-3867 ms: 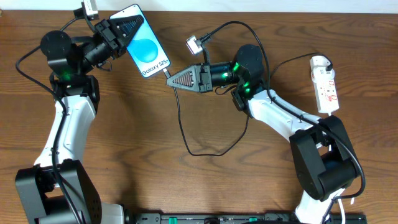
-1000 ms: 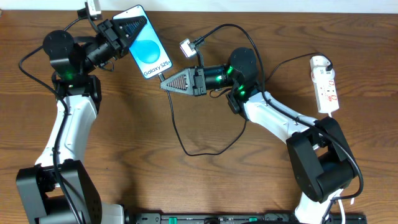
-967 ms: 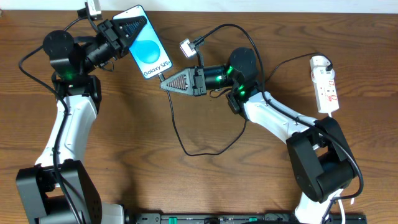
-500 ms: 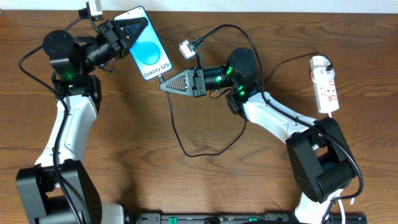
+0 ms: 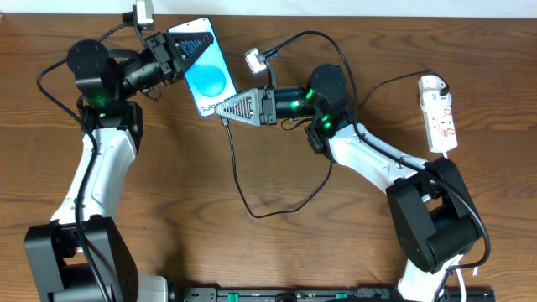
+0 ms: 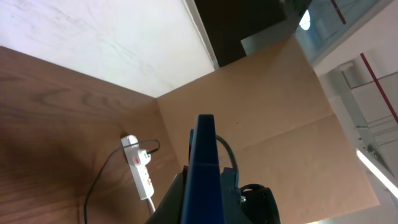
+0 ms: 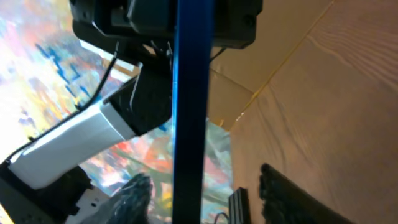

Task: Plug charger to phone and switch on socket
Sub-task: 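Open the right gripper and retract it toward the power strip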

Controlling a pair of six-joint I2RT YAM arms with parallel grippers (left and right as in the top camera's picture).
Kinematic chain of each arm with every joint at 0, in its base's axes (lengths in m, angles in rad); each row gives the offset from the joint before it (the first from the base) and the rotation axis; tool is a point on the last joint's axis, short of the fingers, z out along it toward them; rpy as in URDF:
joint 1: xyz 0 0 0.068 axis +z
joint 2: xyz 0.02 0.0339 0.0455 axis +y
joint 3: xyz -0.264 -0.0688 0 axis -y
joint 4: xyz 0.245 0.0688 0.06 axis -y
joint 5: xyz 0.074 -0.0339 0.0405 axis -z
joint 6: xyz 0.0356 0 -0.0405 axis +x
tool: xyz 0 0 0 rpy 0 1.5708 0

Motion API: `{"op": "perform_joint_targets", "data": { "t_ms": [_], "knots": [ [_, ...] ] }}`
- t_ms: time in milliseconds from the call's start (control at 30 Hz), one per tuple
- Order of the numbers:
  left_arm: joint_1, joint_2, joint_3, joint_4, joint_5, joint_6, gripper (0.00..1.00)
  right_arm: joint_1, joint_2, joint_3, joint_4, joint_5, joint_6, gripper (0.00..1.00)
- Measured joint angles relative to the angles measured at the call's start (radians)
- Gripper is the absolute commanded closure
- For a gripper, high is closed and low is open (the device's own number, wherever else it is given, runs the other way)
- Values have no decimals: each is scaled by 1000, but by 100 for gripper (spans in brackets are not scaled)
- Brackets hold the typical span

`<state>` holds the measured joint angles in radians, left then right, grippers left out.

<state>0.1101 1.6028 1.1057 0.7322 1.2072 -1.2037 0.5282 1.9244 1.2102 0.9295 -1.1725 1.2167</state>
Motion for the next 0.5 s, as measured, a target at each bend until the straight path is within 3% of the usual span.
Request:
{"op": "perform_joint_targets", "data": {
  "t_ms": [300,500],
  "knots": [
    [39,0,0,0,4,0,93,-45,0,0,0,-47,-21,1],
    [82,0,0,0,19,-1,93,-89,0,1,-74,-93,-83,1]
  ]
}}
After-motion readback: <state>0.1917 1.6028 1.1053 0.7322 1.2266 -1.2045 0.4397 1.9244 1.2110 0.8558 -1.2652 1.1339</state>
